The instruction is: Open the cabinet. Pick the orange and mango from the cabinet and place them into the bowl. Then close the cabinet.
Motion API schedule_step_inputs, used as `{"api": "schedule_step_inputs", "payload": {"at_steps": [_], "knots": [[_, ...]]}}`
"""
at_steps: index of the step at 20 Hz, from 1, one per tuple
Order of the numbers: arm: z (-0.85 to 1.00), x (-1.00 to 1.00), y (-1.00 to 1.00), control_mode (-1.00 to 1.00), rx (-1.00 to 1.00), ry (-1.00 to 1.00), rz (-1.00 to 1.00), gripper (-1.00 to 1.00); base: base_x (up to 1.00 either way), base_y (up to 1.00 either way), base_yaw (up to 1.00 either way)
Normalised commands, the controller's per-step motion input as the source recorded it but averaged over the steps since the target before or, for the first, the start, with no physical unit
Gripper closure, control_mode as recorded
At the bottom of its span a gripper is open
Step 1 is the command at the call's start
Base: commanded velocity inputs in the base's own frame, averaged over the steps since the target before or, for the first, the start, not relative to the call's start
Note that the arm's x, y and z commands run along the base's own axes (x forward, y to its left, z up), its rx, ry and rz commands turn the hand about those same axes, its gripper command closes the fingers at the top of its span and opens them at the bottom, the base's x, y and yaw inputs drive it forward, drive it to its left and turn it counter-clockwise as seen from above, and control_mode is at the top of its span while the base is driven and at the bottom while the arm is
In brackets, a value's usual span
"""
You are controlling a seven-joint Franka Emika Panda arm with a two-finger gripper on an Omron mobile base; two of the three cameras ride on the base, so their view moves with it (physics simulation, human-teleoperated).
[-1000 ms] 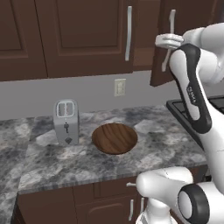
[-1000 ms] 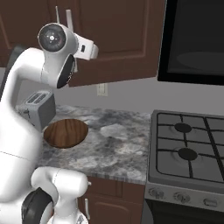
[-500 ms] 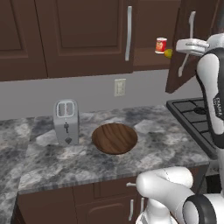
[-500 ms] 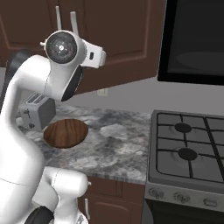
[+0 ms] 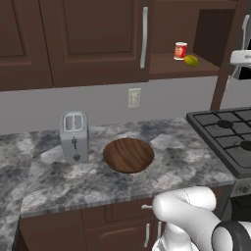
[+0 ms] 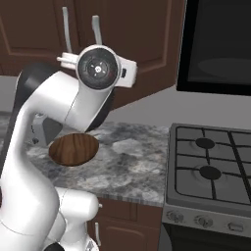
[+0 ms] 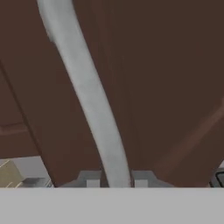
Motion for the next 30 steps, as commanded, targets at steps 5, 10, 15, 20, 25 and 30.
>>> {"api": "schedule_step_inputs", "payload": {"at_steps": [5,10,15,20,25,30], "knots": [[-0.01,-0.40,-0.30,-1.00,0.00,0.00,0.07,1.00,0.00,0.00,0.00],[-0.16,0.00,-0.02,-1.00,0.00,0.00,0.15,1.00,0.00,0.00,0.00],[-0.03,-0.29,0.26,-1.00,-0.01,0.00,0.13,-1.00,0.00,0.00,0.00],[0.05,-0.56,0.59,-1.00,-0.03,0.03,-0.04,-1.00,0.00,0.00,0.00],[0.11,-0.39,0.63,-1.00,-0.03,0.11,-0.18,-1.00,0.00,0.00,0.00],[0.01,-0.03,0.63,-1.00,-0.03,0.08,-0.25,-1.00,0.00,0.00,0.00]]}}
